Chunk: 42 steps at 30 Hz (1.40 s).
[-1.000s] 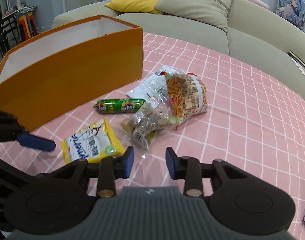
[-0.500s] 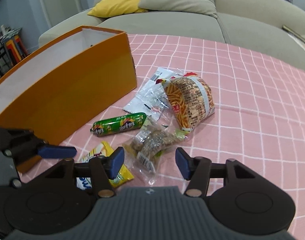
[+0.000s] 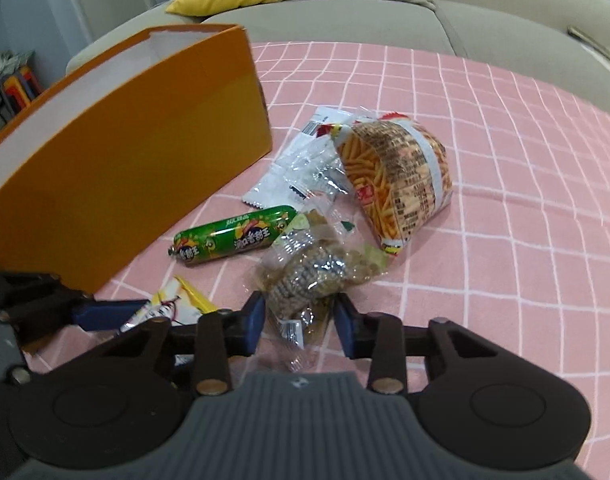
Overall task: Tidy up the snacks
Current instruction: 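Grasp the yellow Amerio cracker pack with the left gripper while the right grasps the clear nut bag, then carry the cracker pack and nut bag into the orange box and open both grippers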
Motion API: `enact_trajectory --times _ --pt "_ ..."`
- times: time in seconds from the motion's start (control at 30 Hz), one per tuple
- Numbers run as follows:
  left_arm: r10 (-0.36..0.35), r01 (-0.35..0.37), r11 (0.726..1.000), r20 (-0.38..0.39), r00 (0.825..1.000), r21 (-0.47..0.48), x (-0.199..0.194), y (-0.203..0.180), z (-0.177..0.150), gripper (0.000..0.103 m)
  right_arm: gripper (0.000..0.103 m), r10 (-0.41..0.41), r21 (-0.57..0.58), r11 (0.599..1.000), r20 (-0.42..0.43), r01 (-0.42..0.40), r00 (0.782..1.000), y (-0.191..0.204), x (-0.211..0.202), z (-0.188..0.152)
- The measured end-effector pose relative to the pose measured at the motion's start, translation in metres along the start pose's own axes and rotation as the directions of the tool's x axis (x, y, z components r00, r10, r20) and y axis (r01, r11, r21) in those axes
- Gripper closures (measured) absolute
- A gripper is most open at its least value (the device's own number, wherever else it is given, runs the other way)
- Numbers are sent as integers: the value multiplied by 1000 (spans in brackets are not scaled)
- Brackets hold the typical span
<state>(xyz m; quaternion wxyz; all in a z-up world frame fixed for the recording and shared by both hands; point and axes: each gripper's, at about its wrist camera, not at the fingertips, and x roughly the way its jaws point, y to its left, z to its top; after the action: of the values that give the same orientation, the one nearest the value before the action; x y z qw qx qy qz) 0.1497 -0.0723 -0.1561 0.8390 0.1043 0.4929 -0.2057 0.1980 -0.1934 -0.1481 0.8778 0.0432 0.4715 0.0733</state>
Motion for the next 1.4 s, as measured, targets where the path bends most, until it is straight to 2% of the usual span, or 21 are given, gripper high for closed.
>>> enact_trajectory --times 0.13,0.47,0.77,1.0,1.4 --pt "29 -29 999 2 1000 -16 -4 1 -3 42 80 11 -13 1000 2 -11 1000 -3 -5 -2" --pt "76 -77 995 -11 997 -68 -17 8 -14 43 82 -16 -108 994 -12 14 1000 -12 -35 -37" --pt "73 -68 993 48 996 -99 -44 4 -16 43 83 -10 -179 984 16 13 1000 1 -67 -57" --pt "98 -87 987 78 992 -132 -72 3 -17 43 83 16 -194 981 62 -4 998 18 -92 -55" --pt "128 -94 982 213 969 -161 -136 5 -13 43 83 84 -284 958 195 -26 977 57 -142 -31"
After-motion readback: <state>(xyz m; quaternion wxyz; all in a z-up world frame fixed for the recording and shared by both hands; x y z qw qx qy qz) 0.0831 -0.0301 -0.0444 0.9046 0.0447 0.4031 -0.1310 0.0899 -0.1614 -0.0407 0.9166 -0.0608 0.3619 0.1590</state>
